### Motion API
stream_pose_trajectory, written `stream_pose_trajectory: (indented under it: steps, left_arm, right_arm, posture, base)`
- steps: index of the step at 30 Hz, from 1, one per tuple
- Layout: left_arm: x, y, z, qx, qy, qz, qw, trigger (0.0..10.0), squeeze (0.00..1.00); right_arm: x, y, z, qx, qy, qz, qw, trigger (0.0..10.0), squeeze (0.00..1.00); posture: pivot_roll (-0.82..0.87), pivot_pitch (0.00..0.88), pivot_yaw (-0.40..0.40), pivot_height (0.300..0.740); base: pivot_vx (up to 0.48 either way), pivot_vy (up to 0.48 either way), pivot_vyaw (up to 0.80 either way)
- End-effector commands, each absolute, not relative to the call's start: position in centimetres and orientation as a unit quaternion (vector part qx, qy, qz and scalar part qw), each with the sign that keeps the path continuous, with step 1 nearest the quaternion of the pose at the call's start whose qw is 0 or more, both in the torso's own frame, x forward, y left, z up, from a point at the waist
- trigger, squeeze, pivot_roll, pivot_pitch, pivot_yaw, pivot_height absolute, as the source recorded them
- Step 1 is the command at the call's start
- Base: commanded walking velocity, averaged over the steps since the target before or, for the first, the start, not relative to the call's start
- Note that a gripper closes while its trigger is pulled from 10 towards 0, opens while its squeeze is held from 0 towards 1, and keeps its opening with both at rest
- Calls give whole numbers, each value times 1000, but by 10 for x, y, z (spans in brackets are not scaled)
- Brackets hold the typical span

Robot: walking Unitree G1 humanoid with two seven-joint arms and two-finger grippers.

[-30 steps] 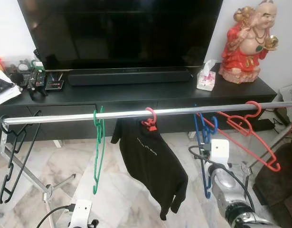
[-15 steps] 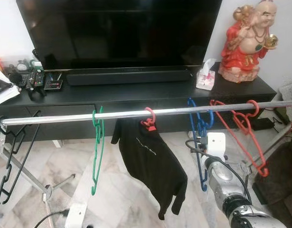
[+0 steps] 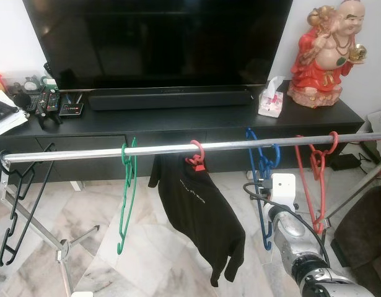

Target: Hang hanger

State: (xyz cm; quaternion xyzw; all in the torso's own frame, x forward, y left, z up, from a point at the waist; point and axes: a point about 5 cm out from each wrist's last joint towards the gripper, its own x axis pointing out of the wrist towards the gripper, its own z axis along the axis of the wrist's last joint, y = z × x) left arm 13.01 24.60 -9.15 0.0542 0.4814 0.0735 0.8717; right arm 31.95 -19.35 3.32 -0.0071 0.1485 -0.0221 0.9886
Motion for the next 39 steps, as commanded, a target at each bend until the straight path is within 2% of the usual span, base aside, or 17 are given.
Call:
stream_pose_trajectory:
  steps: [1, 6, 10, 13, 22, 39]
  left_arm:
    - [135, 246, -90, 51, 475, 69, 876, 10000, 0]
    - [141, 241, -89, 52, 469, 61, 880, 10000, 0]
    - [142, 240, -89, 52, 468, 57, 880, 10000, 0]
    - [140, 240, -89, 52, 470, 55, 879, 10000, 0]
    - [138, 241, -90, 54, 474, 51, 877, 10000, 0]
    - [140, 239, -90, 53, 472, 48, 879, 10000, 0]
  right_arm:
    - [319, -195, 33, -8, 145, -22, 989, 10000, 0]
    - [319, -196, 35, -8, 137, -24, 990, 10000, 0]
    - [323, -198, 48, -7, 79, -37, 996, 10000, 0]
    - [323, -200, 50, -3, 71, -48, 996, 10000, 0]
    - [322, -199, 43, -2, 100, -54, 994, 10000, 0]
    - [320, -199, 42, -1, 101, -55, 993, 10000, 0]
  posture:
    - [-24, 0, -47, 740]
    - [-26, 0, -45, 740]
    - [-30, 0, -43, 740]
    - [-28, 0, -43, 740]
    - [-25, 0, -46, 740]
    - [-25, 0, -45, 740]
  base:
    - [0, 0, 0]
    - [0, 0, 0]
    - [0, 0, 0]
    - [0, 0, 0]
    - [0, 0, 0]
    - [0, 0, 0]
